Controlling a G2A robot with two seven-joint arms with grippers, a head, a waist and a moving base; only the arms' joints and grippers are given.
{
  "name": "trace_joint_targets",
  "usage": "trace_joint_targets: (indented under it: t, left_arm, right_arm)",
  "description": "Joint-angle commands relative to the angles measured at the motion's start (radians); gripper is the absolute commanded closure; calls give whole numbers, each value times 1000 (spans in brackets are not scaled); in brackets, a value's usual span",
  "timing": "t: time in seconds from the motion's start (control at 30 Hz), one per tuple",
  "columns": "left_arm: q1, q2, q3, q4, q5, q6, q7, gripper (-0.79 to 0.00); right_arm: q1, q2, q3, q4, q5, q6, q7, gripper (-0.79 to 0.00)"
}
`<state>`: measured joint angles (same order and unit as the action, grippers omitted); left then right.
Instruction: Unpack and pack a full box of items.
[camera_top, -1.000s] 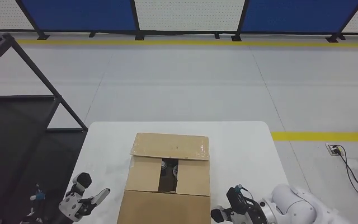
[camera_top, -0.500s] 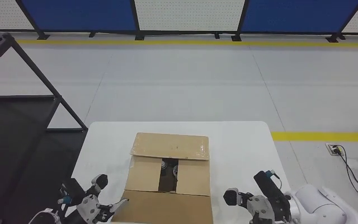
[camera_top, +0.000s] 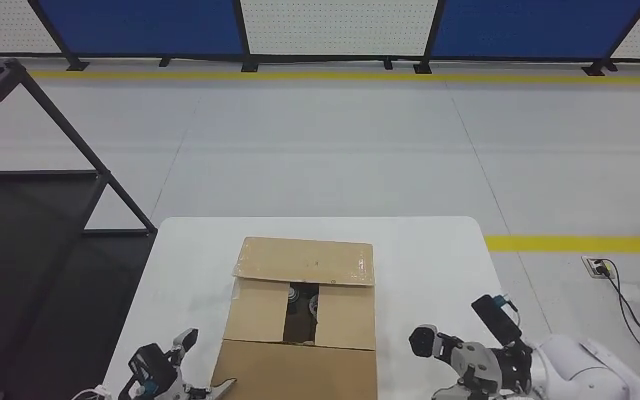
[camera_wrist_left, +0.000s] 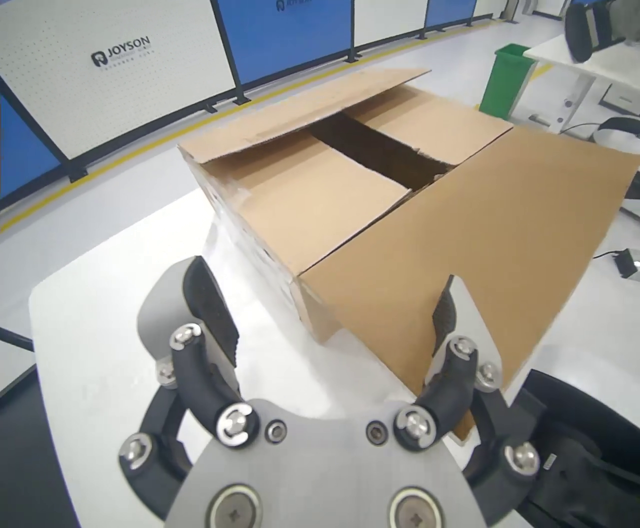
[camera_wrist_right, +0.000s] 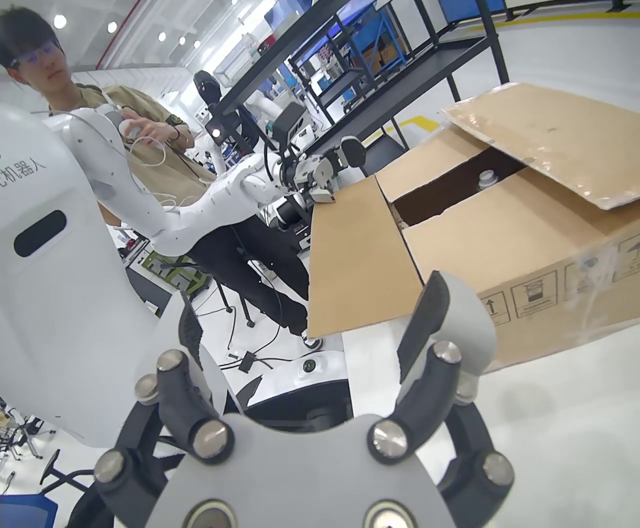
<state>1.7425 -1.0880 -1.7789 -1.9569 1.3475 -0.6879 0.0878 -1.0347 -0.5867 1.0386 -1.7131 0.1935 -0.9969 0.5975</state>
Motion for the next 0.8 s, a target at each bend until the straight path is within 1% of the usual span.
trace_joint_targets:
  t: [0.0, 0.03, 0.4, 0.47, 0.57, 0.67, 0.73, 0.77]
  left_arm:
    - [1, -2, 22, 17, 58, 45, 42, -785]
    - [0, -3, 32, 24, 72, 60, 52, -785]
    - [-57, -10, 107, 99, 141, 199, 72, -785]
    - [-65, -11, 115, 110, 145, 217, 69, -785]
    - [-69, -11, 125, 115, 165, 233, 79, -785]
    - [-61, -10, 124, 113, 165, 221, 96, -785]
    - [-54, -9, 118, 111, 159, 207, 106, -785]
    - [-50, -8, 114, 110, 158, 200, 110, -785]
  right_arm:
    - [9, -9, -4, 0, 18, 79, -43, -785]
    - [14, -14, -9, -4, 36, 117, -56, -785]
    - [12, -15, -10, -5, 36, 122, -58, -785]
    - [9, -20, -21, -18, 57, 172, -61, -785]
    - [36, -36, -48, -32, 151, 281, -44, -785]
    - [81, -56, -78, -19, 318, 405, -6, -785]
    - [115, -71, -103, -2, 472, 483, 66, -785]
    - [122, -74, -105, 4, 496, 492, 80, -785]
